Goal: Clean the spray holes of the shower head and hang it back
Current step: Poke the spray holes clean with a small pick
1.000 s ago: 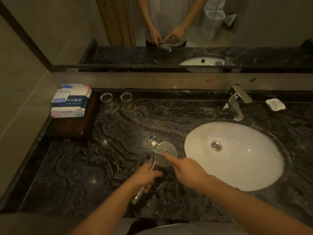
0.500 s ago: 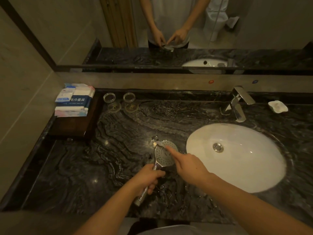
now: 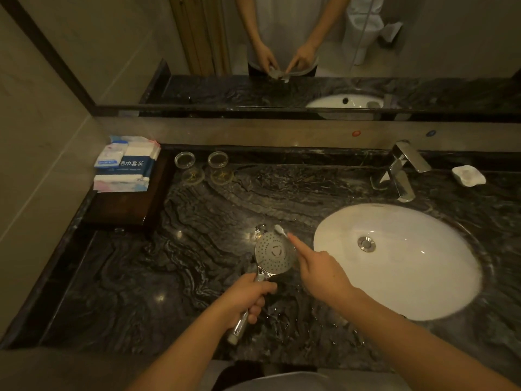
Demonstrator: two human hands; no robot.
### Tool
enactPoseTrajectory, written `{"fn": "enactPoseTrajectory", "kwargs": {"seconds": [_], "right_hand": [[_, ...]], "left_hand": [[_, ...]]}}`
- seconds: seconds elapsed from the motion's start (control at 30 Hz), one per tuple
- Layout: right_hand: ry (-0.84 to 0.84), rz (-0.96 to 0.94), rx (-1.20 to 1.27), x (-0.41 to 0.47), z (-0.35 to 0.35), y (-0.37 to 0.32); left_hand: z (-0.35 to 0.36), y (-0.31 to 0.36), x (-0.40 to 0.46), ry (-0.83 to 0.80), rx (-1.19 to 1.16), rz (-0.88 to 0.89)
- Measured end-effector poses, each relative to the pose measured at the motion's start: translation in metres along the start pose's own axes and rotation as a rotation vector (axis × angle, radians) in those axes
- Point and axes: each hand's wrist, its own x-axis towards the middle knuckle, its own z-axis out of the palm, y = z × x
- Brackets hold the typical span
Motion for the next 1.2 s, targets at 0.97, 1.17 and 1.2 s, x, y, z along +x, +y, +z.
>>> {"fn": "enactPoseTrajectory", "kwargs": {"seconds": [0.97,1.17,1.2], "right_hand": [[0.083,0.021,0.180,-0.010,0.007,-0.013],[0.022,-0.010,0.085,-0.017,0.018,-0.019],[0.050,0.011,0.086,-0.013,0.016,-0.017]], "left_hand": [[0.009,0.004,0.002,0.053,-0.098,0.023],[0.007,0.008,-0.001,0.045,-0.117,0.021],[0.007,0.009,-0.003,0.044,-0.125,0.024]]}}
